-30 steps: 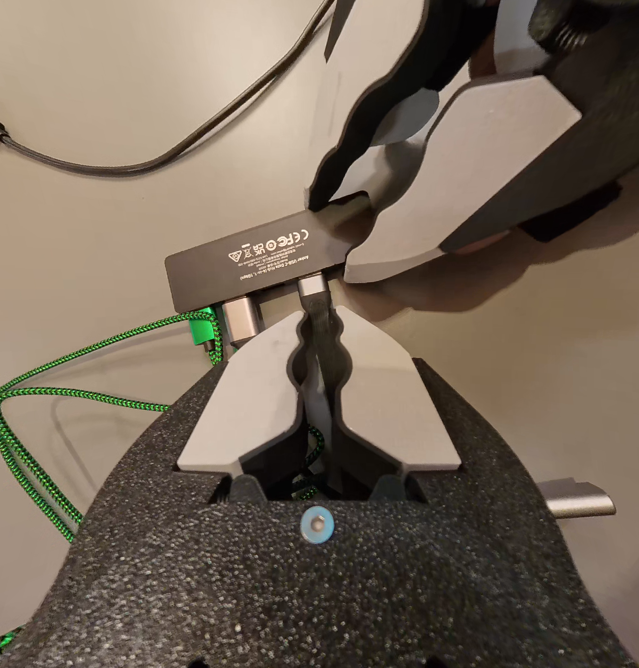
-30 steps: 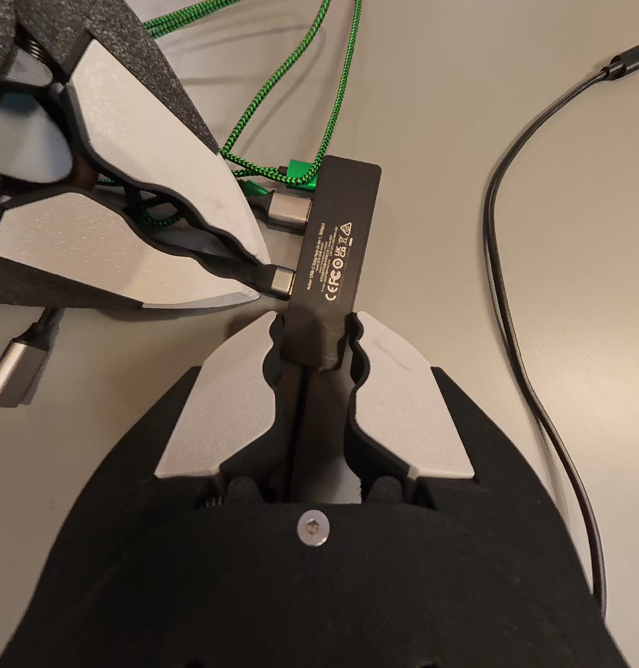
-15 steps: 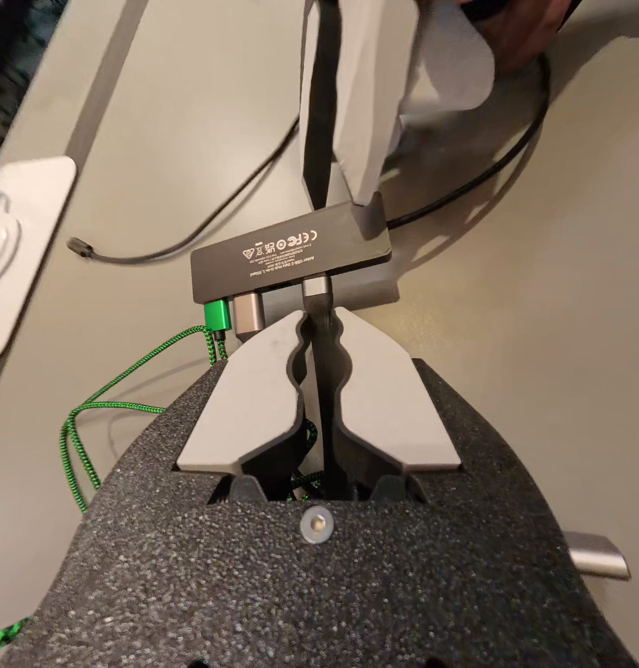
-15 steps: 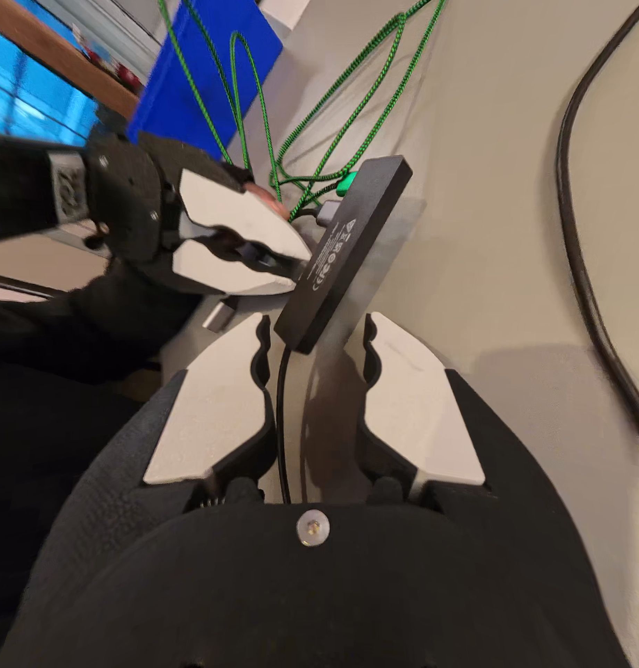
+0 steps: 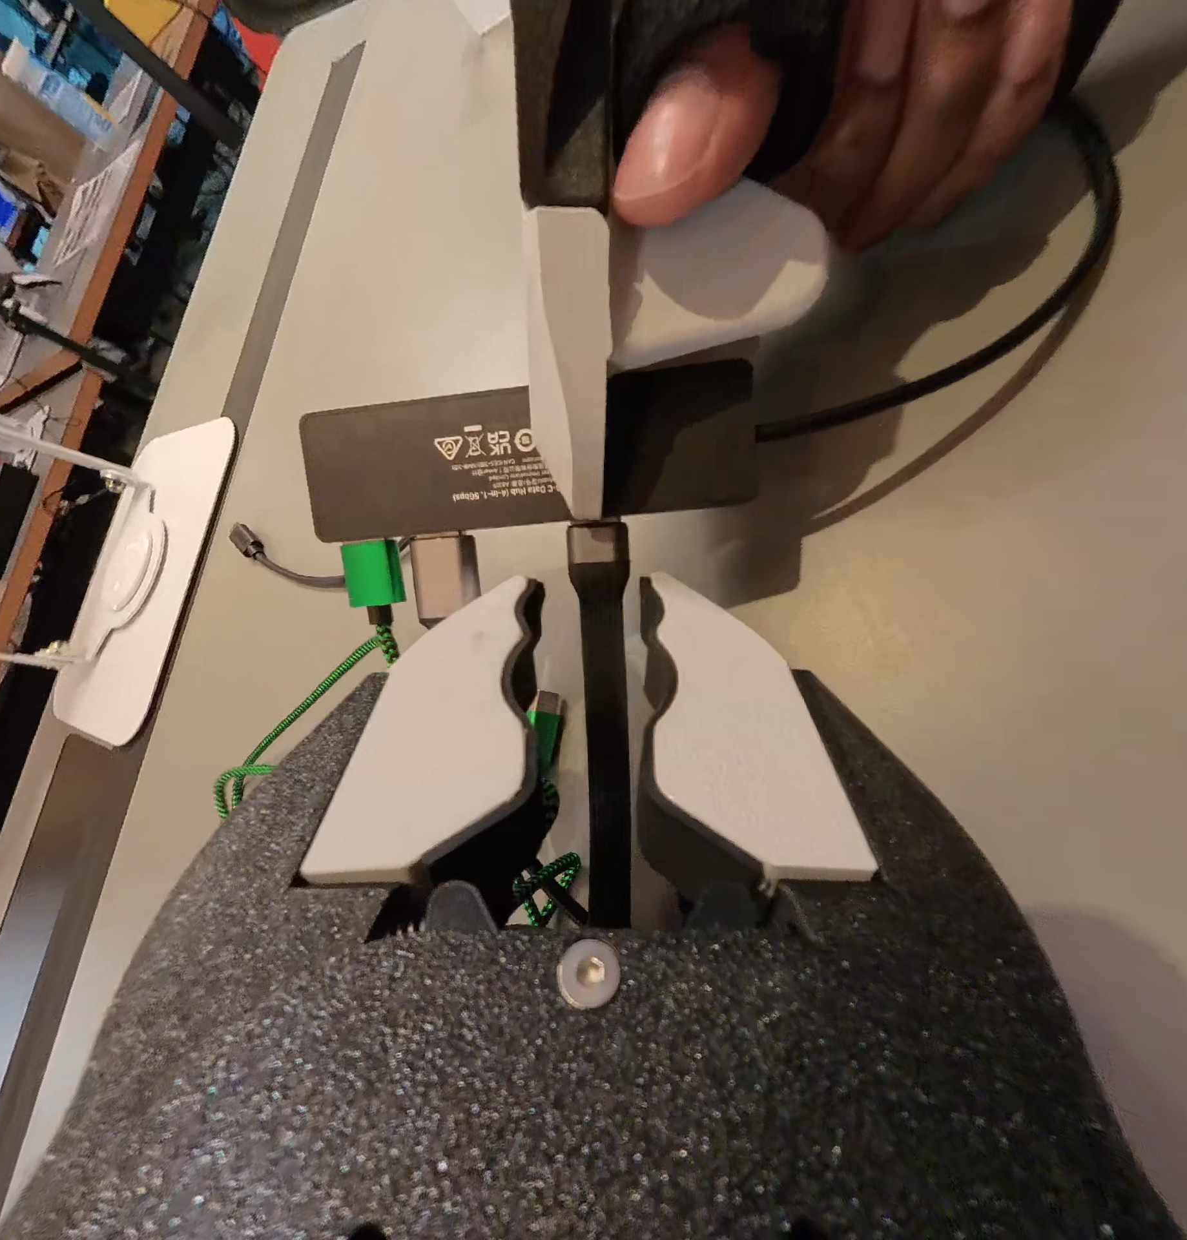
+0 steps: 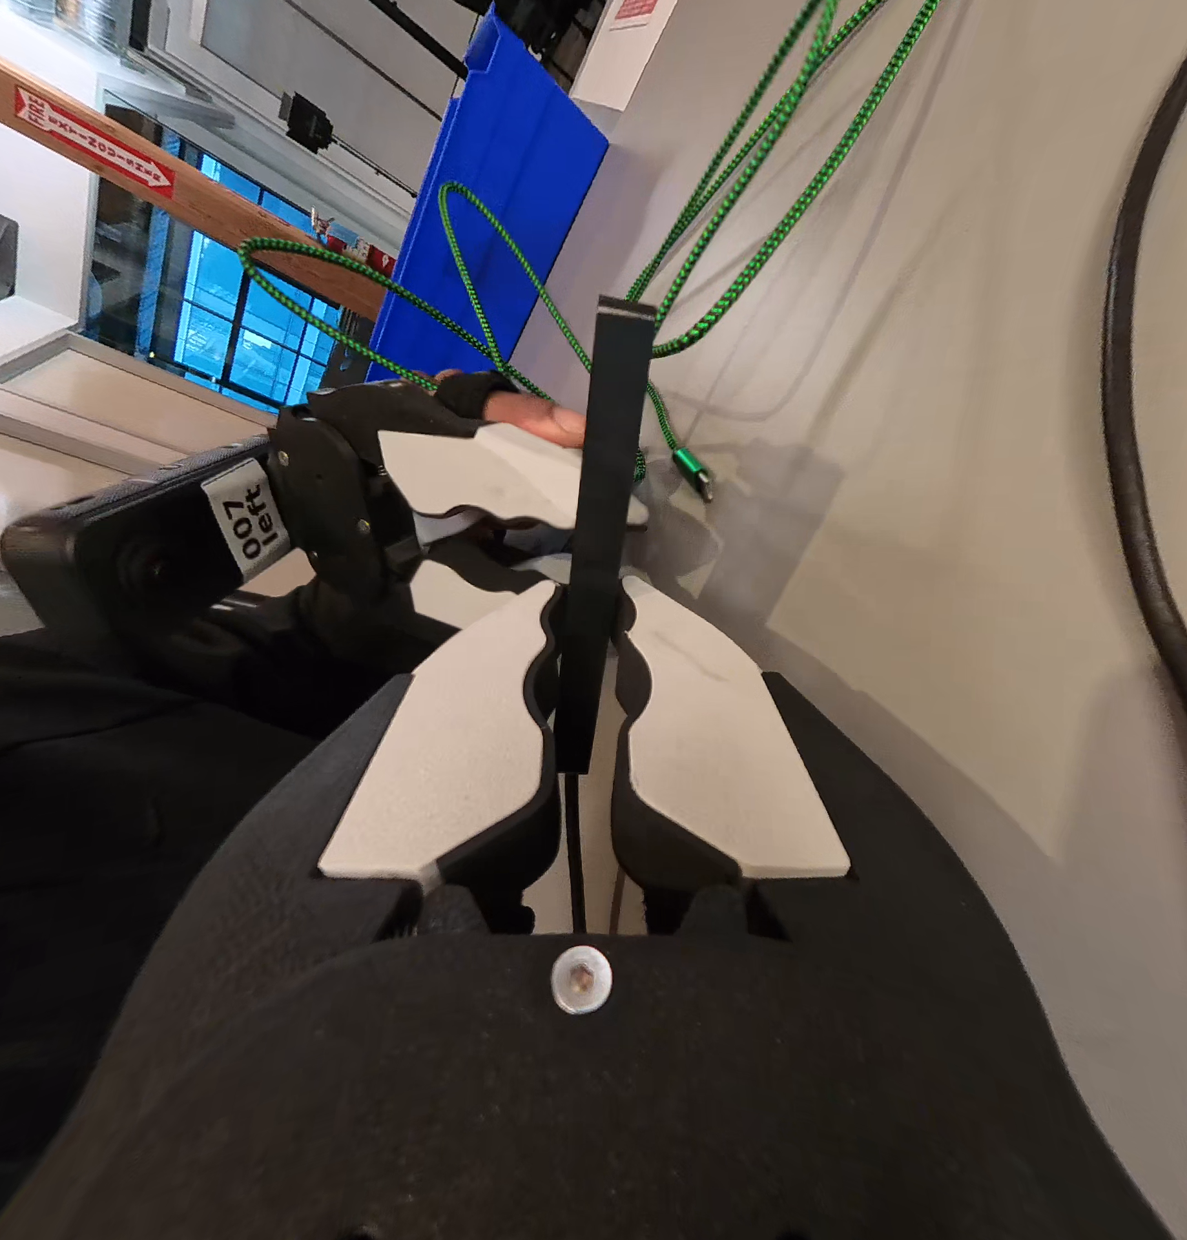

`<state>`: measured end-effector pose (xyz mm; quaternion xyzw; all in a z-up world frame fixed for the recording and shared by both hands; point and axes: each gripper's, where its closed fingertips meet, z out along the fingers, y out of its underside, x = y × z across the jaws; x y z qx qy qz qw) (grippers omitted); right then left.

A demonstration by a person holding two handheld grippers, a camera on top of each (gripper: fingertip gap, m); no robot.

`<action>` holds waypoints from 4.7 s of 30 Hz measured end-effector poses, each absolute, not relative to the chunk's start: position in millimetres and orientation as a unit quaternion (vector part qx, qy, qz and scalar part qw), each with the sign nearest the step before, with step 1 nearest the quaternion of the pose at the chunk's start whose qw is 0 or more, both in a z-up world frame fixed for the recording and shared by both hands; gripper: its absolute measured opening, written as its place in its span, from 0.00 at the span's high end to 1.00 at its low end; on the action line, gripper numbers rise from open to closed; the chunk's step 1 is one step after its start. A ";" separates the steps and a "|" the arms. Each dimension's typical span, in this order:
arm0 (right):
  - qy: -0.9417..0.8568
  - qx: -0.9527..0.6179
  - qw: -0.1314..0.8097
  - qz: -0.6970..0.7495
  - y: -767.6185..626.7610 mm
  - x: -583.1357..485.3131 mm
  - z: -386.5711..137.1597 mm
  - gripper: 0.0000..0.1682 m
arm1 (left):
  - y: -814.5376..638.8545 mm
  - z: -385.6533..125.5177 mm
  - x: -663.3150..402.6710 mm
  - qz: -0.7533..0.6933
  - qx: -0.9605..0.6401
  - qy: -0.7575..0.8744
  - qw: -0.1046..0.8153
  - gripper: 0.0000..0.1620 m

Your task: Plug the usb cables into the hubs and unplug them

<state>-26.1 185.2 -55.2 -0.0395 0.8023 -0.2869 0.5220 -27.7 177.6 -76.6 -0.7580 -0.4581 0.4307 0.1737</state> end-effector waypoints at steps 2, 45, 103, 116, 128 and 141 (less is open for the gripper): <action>0.808 -0.048 0.512 -0.288 186.2 -23.8 -57.2 0.93 | 178.1 -78.6 -29.5 0.433 -0.756 -0.462 0.164 0.86; 0.866 -0.125 0.307 -0.374 182.2 -63.3 -52.8 0.71 | 141.3 31.7 18.9 0.255 -0.408 -0.589 0.649 0.92; 0.798 -0.112 0.256 -0.534 296.8 -126.0 57.7 0.95 | 244.7 31.0 -34.8 0.168 -0.514 -0.513 0.667 0.76; 0.958 -0.022 -0.091 -0.271 405.0 -390.7 20.6 0.94 | 231.8 16.2 -33.0 0.194 -0.526 -0.542 0.626 0.76; 0.983 -0.119 -0.126 -0.053 410.7 -411.5 -66.3 0.94 | 216.7 14.8 -28.9 0.216 -0.516 -0.557 0.614 0.77; 0.946 -0.120 -0.047 -0.298 360.2 -298.3 35.1 0.79 | 184.8 -6.9 -27.9 0.260 -0.506 -0.637 0.520 0.77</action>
